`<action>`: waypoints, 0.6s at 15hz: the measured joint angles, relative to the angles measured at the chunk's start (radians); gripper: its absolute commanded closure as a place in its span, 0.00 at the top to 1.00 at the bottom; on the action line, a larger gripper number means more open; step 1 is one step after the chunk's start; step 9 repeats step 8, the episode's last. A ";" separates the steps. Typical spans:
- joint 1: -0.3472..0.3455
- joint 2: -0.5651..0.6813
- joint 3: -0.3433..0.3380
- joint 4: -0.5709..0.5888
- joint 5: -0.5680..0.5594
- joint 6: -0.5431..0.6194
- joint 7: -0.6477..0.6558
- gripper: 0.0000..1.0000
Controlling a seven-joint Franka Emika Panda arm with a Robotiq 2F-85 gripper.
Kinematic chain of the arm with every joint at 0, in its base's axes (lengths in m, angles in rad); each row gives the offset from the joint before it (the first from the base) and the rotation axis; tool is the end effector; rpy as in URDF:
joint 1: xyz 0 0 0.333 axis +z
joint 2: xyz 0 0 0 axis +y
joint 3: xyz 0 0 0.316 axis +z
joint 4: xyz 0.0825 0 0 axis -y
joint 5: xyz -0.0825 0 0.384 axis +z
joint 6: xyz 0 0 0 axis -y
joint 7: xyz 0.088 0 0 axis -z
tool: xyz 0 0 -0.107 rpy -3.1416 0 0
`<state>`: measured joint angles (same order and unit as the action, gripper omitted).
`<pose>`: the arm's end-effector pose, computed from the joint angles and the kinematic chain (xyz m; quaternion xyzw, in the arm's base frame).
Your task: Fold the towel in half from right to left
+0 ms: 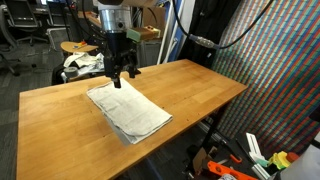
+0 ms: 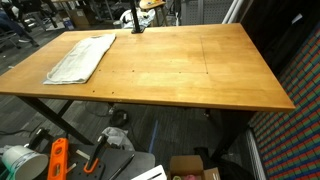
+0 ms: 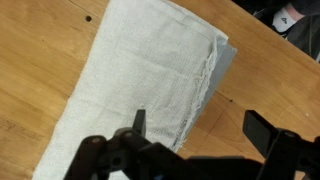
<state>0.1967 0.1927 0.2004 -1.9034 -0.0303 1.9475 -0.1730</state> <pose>0.5429 0.2208 0.3894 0.9554 0.2864 -0.0724 0.0026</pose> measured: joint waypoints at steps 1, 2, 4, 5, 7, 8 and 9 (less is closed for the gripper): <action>0.000 0.008 0.000 0.004 0.008 0.002 -0.002 1.00; 0.000 0.013 0.001 0.006 0.017 0.005 -0.002 1.00; 0.000 0.020 0.001 0.007 0.042 0.017 -0.002 1.00; 0.000 0.022 0.001 0.007 0.047 0.021 -0.002 1.00; 0.000 0.022 0.001 0.007 0.050 0.023 -0.002 1.00; 0.000 0.022 0.001 0.008 0.050 0.023 -0.002 1.00; 0.000 0.022 0.001 0.008 0.050 0.023 -0.002 1.00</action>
